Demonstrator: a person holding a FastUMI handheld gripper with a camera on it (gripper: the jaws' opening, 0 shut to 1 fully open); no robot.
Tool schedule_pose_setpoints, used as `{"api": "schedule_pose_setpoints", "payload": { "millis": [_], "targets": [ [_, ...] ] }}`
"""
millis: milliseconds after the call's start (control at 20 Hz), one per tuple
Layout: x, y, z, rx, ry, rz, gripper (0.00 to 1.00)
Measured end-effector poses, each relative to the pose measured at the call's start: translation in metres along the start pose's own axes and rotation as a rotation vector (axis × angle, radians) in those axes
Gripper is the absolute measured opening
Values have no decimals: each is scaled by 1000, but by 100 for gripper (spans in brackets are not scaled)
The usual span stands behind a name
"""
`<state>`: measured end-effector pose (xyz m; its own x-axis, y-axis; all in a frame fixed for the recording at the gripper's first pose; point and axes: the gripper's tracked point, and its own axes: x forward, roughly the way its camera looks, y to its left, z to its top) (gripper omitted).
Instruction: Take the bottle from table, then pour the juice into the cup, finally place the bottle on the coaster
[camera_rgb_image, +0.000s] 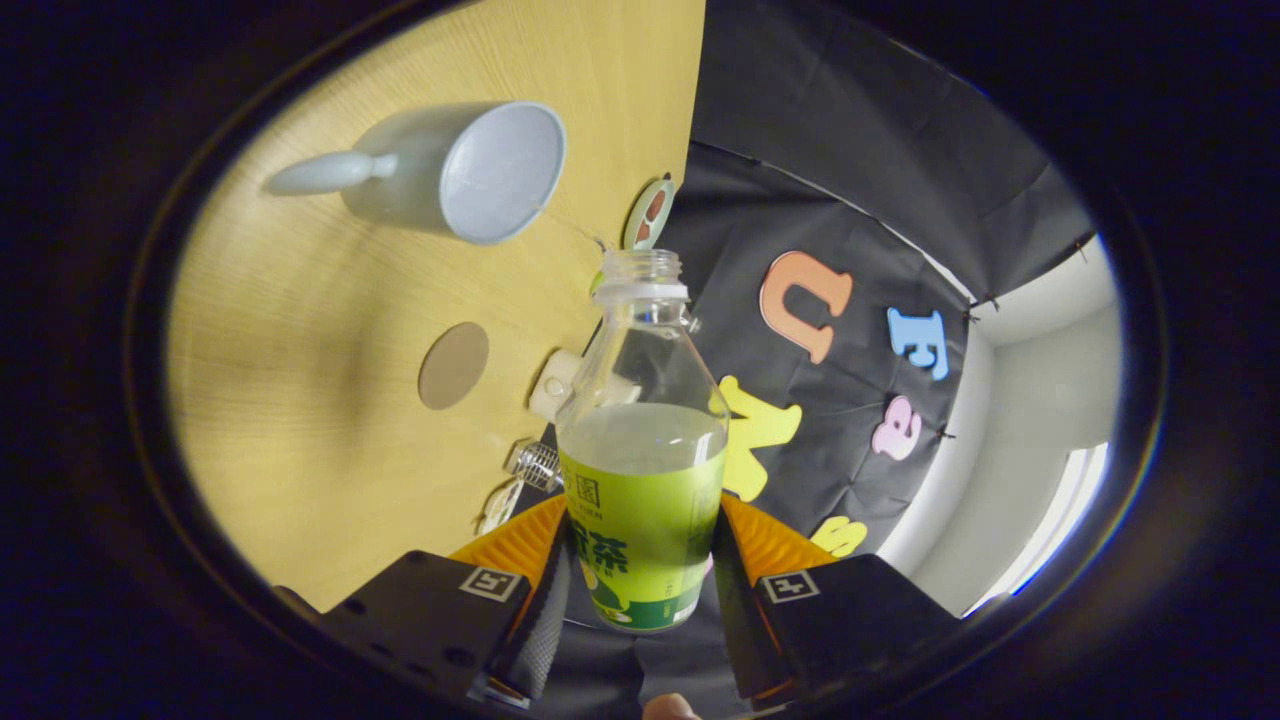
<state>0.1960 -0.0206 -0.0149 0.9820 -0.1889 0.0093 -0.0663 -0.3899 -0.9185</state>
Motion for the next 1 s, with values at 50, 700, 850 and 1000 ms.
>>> {"api": "schedule_pose_setpoints", "payload": {
  "millis": [50,700,850,1000],
  "targets": [
    [0,0,1,-5,-2,0,73],
    [1,-9,7,-57,-12,-19,73],
    [0,-13,7,-66,-11,-29,73],
    [0,-14,7,-75,-13,-33,72]
  ]
}}
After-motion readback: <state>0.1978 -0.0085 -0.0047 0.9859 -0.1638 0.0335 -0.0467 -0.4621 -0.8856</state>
